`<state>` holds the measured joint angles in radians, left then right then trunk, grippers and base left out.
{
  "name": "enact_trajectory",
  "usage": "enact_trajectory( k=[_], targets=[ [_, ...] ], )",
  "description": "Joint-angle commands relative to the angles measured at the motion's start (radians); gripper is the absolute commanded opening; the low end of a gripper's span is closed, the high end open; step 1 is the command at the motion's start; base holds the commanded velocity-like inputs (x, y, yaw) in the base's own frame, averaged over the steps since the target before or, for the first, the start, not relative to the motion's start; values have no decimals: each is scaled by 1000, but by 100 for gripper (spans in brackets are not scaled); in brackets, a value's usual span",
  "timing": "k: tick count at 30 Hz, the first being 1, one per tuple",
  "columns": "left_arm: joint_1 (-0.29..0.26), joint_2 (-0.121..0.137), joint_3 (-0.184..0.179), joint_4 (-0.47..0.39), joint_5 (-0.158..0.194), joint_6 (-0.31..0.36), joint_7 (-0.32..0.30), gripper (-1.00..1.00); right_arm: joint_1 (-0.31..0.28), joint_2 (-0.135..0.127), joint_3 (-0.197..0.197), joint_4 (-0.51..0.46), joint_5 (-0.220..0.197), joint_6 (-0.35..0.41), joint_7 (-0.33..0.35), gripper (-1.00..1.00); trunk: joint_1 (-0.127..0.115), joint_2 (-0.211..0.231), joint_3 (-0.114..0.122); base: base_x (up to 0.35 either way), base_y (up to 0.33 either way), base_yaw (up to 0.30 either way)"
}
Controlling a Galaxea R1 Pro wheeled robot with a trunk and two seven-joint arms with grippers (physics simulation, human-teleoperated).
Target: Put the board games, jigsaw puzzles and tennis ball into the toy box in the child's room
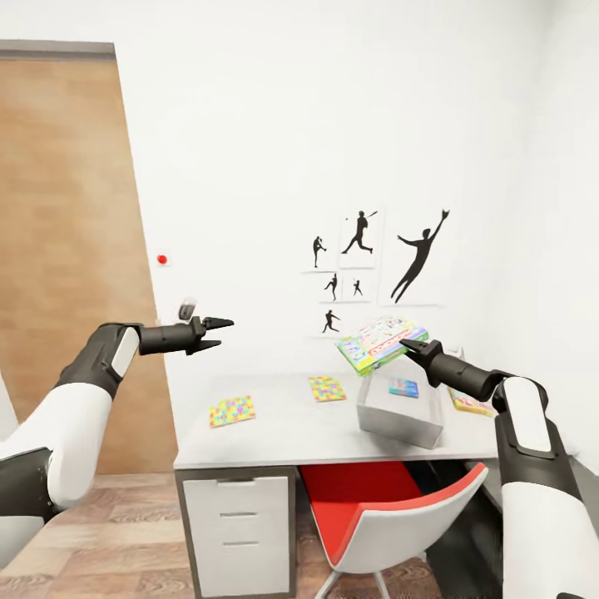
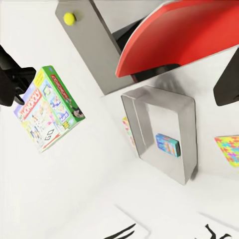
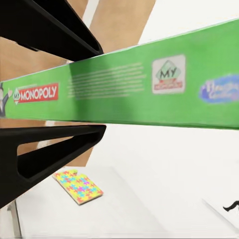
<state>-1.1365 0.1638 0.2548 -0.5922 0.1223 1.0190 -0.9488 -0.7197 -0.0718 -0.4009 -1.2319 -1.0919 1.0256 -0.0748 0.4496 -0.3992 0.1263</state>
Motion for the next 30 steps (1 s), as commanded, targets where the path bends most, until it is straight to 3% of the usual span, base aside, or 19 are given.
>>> enact_trajectory(
  k=[1, 14, 30],
  targets=[
    [0, 0, 1, 0, 3, 6, -1, 100, -1, 0, -1, 0, -9, 5, -8, -100, 0, -1, 0, 0, 20, -279],
    [0, 2, 3, 0, 3, 6, -5, 100, -1, 0, -1, 0, -9, 5, -8, -100, 0, -1, 0, 0, 7, -279],
    [0, 3, 4, 0, 5, 7, -4, 100, -1, 0, -1, -1, -9, 7, -8, -100, 0, -1, -5, 75, 122, -257]
  ],
)
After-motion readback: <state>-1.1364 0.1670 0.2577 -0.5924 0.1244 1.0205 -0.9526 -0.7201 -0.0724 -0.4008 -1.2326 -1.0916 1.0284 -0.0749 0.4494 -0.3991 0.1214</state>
